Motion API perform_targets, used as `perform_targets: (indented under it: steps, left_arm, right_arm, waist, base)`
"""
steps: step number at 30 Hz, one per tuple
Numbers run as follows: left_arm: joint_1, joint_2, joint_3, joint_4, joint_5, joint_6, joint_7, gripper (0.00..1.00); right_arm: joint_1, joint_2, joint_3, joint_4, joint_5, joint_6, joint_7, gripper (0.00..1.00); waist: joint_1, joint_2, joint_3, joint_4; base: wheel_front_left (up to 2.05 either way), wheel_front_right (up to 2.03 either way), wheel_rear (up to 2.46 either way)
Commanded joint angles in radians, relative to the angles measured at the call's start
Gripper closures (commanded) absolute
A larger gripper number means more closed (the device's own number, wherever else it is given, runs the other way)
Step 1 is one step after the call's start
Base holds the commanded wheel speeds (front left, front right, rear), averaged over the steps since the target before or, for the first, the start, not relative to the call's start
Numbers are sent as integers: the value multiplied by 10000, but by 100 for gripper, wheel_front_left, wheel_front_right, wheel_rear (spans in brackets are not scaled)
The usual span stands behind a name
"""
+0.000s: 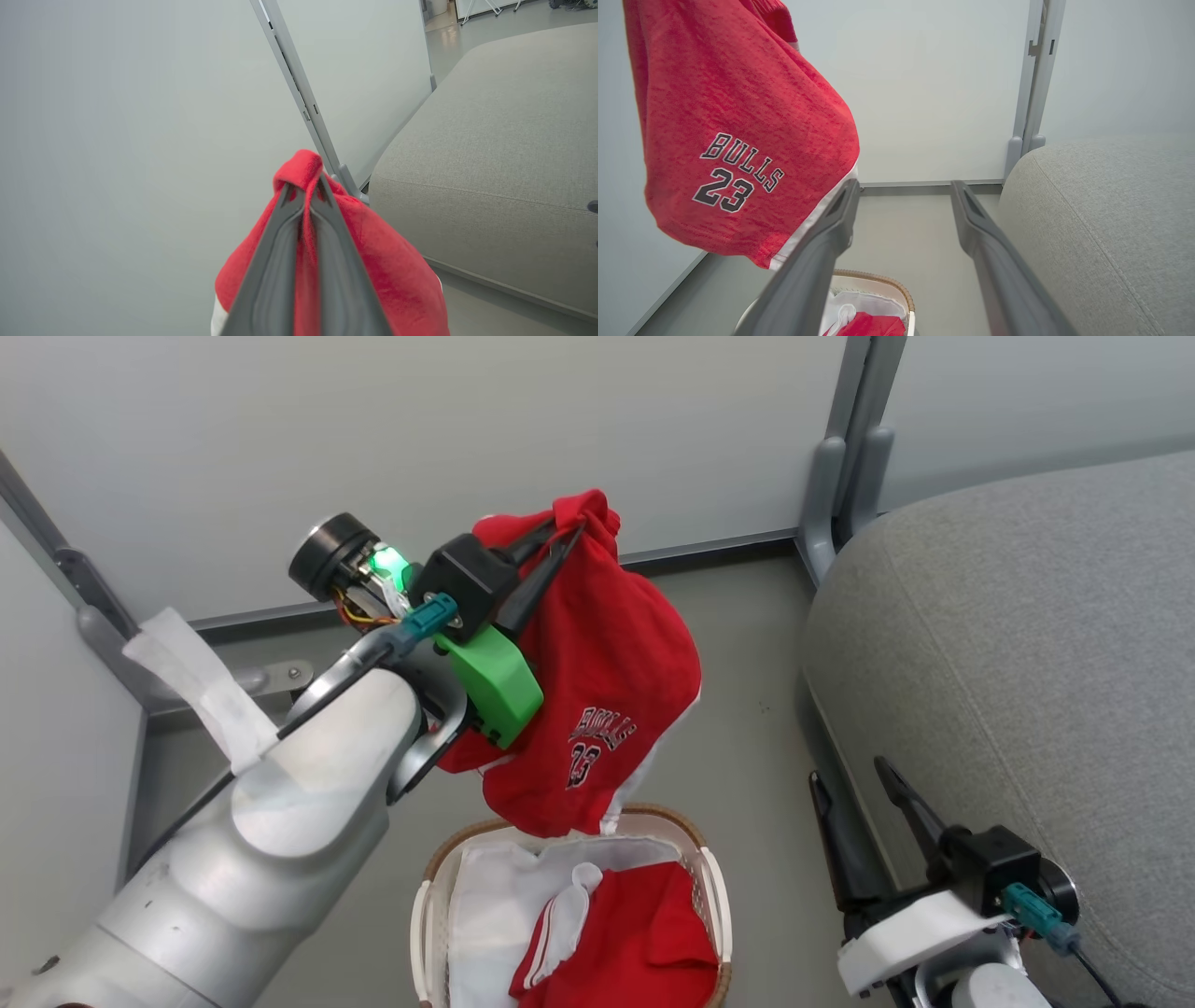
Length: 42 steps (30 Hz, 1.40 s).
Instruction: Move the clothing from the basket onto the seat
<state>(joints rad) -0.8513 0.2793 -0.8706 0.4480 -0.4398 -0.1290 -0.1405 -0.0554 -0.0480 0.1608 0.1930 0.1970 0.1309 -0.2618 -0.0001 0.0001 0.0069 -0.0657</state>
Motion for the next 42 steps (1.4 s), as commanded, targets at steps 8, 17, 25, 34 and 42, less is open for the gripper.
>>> perform_targets:
  steps: [8, 17, 25, 34, 42]
  left_arm:
    - [-398, 374, 179, -470, -336, -18, 199, 100]
    - [-386, 474, -172, -846, -418, -19, 91, 100]
    - [-319, 550, -618, -1301, -562, -19, -48, 100]
    - [-410, 561, -898, -1550, -729, -19, -129, 100]
    - [-235, 647, -932, -1631, -878, 39, -170, 100]
  right_arm:
    - [-1230, -42, 1162, -603, -194, -3, -49, 0]
    - [-2981, -45, 2434, 400, -634, -5, -38, 0]
    - [-4729, -70, 3536, 2709, -1045, -5, -38, 0]
    - [-6297, -251, 5834, 4757, -141, -6, -38, 0]
    - [-7054, -153, 6875, 5733, 715, -8, -38, 100]
  waist:
    - [1, -1, -188, -114]
    - [1, -1, -210, 6]
    - [1, -1, -237, 123]
    - [1, -1, -190, 138]
    - [1, -1, -109, 204]
  base:
    - [0, 0, 0]
    - [0, 0, 0]
    - [0, 0, 0]
    - [0, 0, 0]
    - [0, 0, 0]
